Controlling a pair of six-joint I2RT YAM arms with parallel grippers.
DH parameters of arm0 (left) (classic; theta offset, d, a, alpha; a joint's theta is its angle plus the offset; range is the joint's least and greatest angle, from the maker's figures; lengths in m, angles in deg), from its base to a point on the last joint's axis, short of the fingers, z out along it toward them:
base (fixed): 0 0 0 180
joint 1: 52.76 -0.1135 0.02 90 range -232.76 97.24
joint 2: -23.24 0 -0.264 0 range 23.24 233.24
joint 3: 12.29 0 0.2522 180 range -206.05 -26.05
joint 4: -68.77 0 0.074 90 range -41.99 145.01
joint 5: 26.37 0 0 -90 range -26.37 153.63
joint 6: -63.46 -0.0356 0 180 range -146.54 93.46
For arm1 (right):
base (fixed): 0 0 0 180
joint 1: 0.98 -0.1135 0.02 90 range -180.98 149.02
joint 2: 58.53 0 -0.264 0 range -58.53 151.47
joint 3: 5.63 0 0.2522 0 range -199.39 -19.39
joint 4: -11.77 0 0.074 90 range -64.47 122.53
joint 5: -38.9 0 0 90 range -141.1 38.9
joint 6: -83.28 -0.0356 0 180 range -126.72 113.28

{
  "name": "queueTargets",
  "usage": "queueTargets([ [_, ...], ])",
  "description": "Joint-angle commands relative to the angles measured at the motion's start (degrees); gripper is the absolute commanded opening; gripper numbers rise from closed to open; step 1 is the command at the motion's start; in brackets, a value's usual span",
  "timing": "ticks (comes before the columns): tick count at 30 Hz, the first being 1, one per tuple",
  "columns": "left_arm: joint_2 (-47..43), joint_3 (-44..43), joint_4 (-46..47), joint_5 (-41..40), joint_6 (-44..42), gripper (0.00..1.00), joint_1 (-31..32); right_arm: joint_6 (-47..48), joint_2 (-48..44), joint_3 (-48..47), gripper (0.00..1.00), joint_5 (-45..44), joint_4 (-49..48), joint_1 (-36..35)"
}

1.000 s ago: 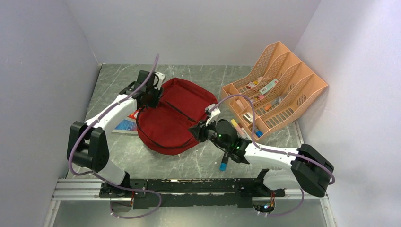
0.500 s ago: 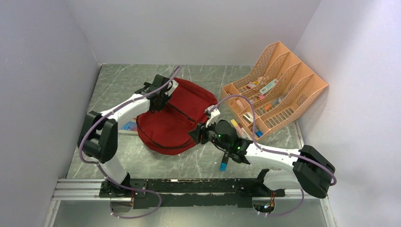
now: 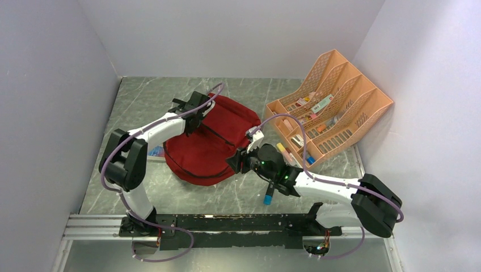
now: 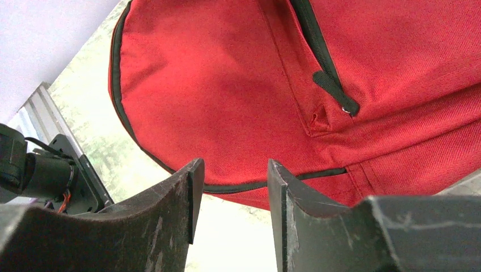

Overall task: Pack the student bag
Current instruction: Unzip the student bag at the center of the board.

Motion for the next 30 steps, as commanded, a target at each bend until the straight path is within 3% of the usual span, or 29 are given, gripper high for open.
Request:
queueTargets([
  [1,1.64,-2.39,1.84,-3.43,-0.93,0.5,-0.04,-0.49,-0.26,-0.55,0.49,0.33,-0.5,-0.27],
  [5,2.62,-2.86,1.69,-3.78,-0.38,0.44,0.01,-0.66,-0.17,-0.56,0.49,0.43,-0.47,-0.24],
  [12,3.06,-3.5,1.31,-4.13,0.78,0.21,0.01,-0.9,-0.24,-0.38,0.49,0.19,-0.46,-0.29],
  [20,1.55,-4.13,0.48,-5.16,2.55,0.05,0.01,-1.15,-0.76,-0.13,0.49,-0.54,-0.28,-0.38],
  [30,-2.19,-5.98,-4.09,-4.95,8.08,0.05,0.01,-1.52,-0.84,0.06,0.5,-1.27,-0.57,-0.38],
])
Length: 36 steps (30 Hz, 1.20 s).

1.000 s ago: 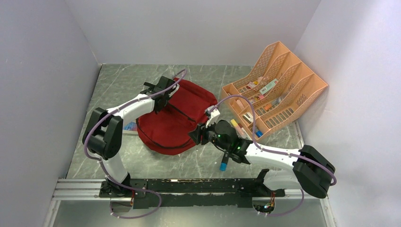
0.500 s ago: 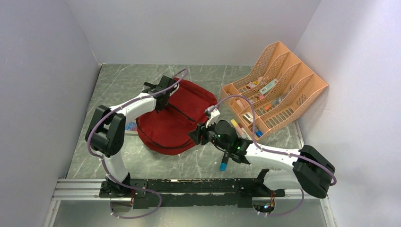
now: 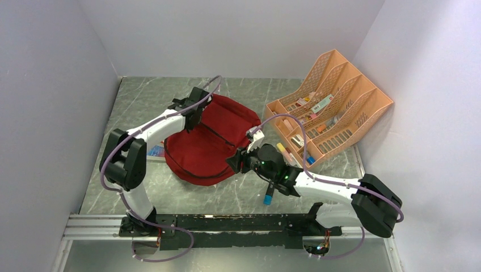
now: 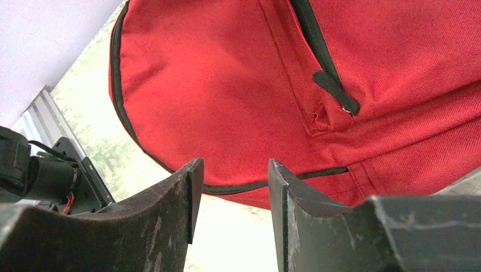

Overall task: Pack the student bag
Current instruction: Unzip the student bag at the center of the board.

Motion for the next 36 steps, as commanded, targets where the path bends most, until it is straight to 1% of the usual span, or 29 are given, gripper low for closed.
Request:
queueTargets([
  [1,-3.96,-2.04,-2.62,-0.95,3.77,0.05,0.01,-0.72,-0.68,0.06,0.5,-0.94,-0.86,-0.27],
  [7,-6.66,-1.02,-5.27,-0.17,9.35,0.05,0.01,-0.85,-0.3,-0.33,0.5,-1.49,-1.07,-0.39],
  [12,-10.13,1.66,-6.12,0.63,15.1,0.05,-0.08,-1.17,0.5,-1.12,0.5,-1.93,-1.38,-0.37],
  [13,-10.99,2.39,-5.92,1.13,17.6,0.05,-0.08,-1.34,0.77,-1.29,0.5,-1.89,-1.49,-0.39],
  [17,-14.86,5.24,-4.45,4.69,21.13,0.05,-0.79,-1.73,1.45,-2.03,0.51,-1.24,-1.66,-0.37],
  [22,-21.6,8.28,0.92,13.51,20.41,0.05,-1.73,-0.85,1.37,-2.45,0.52,-0.35,-3.26,-0.42],
  [25,-24.99,9.22,3.52,19.32,19.23,0.05,-1.75,2.62,1.9,-3.5,0.53,1.27,-4.94,-0.37],
  [27,-26.56,9.27,4.15,21.36,19.27,0.05,-1.83,5.83,2.68,-4.73,0.55,2.44,-6.34,-0.43],
  [31,-29.48,9.83,4.8,25.17,19.69,0.05,-1.88,11.53,5.48,-7.09,0.56,5.45,-12.2,-0.23],
  [34,-32.2,11.84,5.95,25.81,20.29,0.05,-1.85,14.66,9.01,-11.21,0.56,8.79,-14.26,0.21],
  [36,-33.95,12.85,5.75,25.68,20.73,0.05,-1.88,14.9,11.25,-13.62,0.55,10.1,-14.34,0.58],
])
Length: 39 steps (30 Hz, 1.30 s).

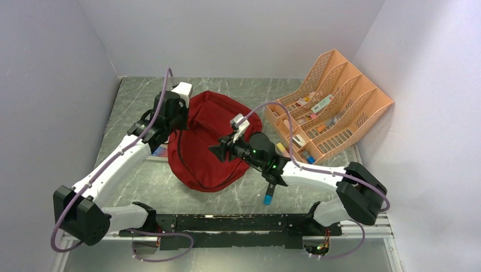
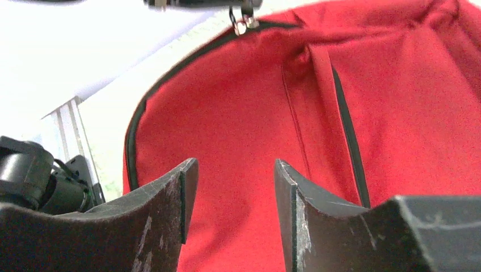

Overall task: Pack the student bag
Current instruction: Unzip the student bag at the center of the board.

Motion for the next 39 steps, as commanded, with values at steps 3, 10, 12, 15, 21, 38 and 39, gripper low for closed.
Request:
queueTargets([
  [3,-6.25,2.5,1.38,0.85,3.72,0.05,-0.31,3.92,5.9,-6.55,0.55,6.56,-6.47,0.99],
  [10,-10.7,9.14,-5.78,-12.77,18.88,0.05,-1.56,3.41,11.41,-7.82,0.55,10.51,-10.54,1.08],
  [12,-11.2,11.4,-5.85,-13.42,22.09,0.05,-1.98,3.26,12.97,-9.04,0.55,11.8,-10.04,1.05],
  [15,-11.12,14.09,-4.74,-14.1,25.52,0.05,-2.57,2.6,14.31,-9.79,0.55,13.3,-9.8,1.08],
  [21,-8.25,14.43,-4.25,-14.7,26.69,0.13,-4.31,1.06,14.31,-8.03,0.55,13.33,-10.77,1.09],
  [38,-7.56,15.82,-2.44,-11.85,25.69,0.23,-6.88,-1.06,12.66,-4.69,0.55,13.47,-11.71,1.09],
  [39,-7.65,15.9,-2.38,-11.86,25.74,0.22,-6.88,-1.1,12.6,-4.62,0.55,13.49,-11.71,1.11],
])
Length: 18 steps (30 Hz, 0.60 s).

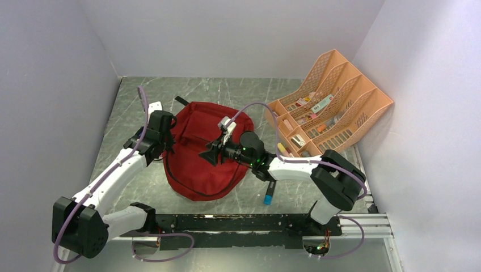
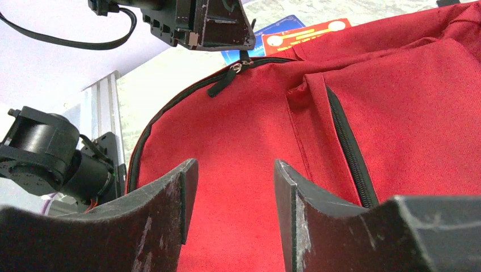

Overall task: Pack the student bag
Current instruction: Unzip the student bag at the center of the board.

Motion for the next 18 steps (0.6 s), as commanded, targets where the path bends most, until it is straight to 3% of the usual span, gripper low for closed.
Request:
queueTargets([
  [1,-0.52,0.53,1.97,0.89,0.36,0.21,-0.58,-0.2,-1.59,0.89,0.55,0.2,-1.95,0.26],
  [11,-0.77,0.72,2.22,1.1,-0.3,0.06,-0.67,-0.43,-2.97,2.03,0.55,-0.48,-1.63,0.25],
  [18,1.12,-3.7,3.63,2.97,-4.75,0.05,-0.76,-3.2,-2.24,-1.87,0.55,-1.22,3.11,0.25],
])
